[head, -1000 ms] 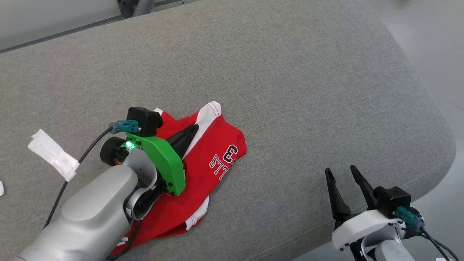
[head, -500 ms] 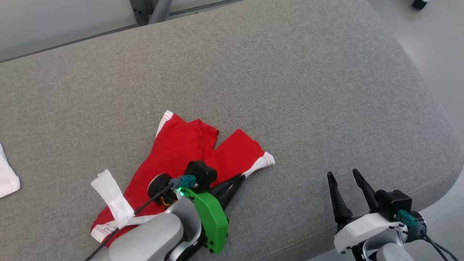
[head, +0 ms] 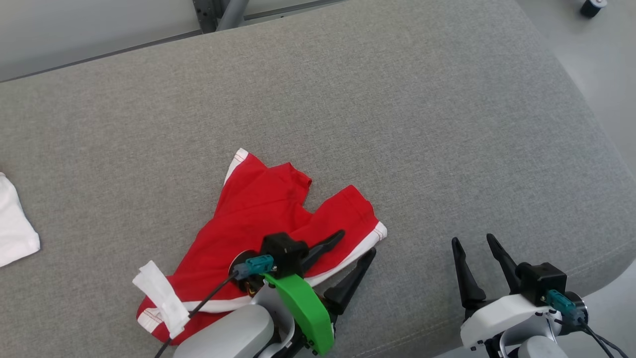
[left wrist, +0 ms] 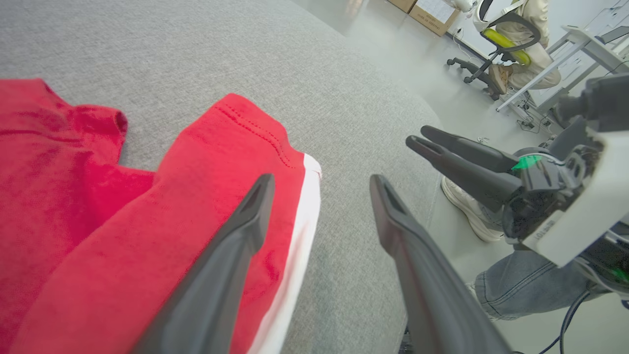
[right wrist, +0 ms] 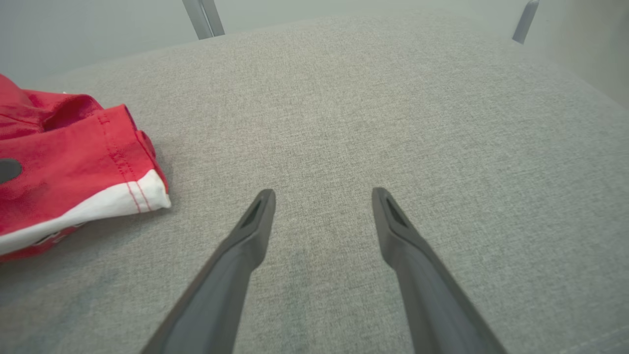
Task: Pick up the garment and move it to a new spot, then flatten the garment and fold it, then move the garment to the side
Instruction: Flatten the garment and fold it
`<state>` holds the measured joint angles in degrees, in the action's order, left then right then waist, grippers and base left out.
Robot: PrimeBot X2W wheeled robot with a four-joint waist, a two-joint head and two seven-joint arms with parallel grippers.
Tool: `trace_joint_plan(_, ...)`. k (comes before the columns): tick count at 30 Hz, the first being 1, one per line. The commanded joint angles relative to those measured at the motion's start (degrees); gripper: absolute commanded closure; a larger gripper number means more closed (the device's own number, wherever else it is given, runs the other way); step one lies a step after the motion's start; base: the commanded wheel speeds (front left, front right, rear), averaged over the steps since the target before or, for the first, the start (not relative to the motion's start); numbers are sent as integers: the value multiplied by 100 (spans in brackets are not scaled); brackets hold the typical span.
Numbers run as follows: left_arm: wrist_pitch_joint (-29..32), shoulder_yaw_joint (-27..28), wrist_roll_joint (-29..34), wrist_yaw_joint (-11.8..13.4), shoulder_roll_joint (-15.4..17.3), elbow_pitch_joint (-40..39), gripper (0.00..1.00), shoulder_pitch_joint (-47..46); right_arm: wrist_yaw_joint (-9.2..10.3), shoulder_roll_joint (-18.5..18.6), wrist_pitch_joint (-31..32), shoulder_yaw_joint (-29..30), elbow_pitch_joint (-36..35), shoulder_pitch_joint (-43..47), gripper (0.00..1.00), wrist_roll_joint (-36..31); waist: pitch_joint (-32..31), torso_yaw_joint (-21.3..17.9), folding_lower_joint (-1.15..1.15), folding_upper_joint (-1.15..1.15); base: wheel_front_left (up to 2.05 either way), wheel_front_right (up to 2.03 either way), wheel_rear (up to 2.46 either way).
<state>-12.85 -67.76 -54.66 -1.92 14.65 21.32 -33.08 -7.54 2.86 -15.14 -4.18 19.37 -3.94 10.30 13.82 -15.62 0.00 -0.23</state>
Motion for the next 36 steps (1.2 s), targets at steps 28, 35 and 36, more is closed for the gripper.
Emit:
trace_joint_plan(28,-229,4857,2190,760,437,-1593,0,3828,11,13,1,512,-852,391,0,-920,-1227,1274,0,23,0,0,0)
trace_joint_plan(35,-229,5899,2891,166,85,-1436,0,4406,11,12,1,496,-700,449,0,-981,-1334,1373,0,23,0,0,0)
trace_joint_plan(36,-229,6010,2940,61,31,-1422,0,4434,11,11,0,495,-674,445,0,-998,-1339,1383,0,23,0,0,0)
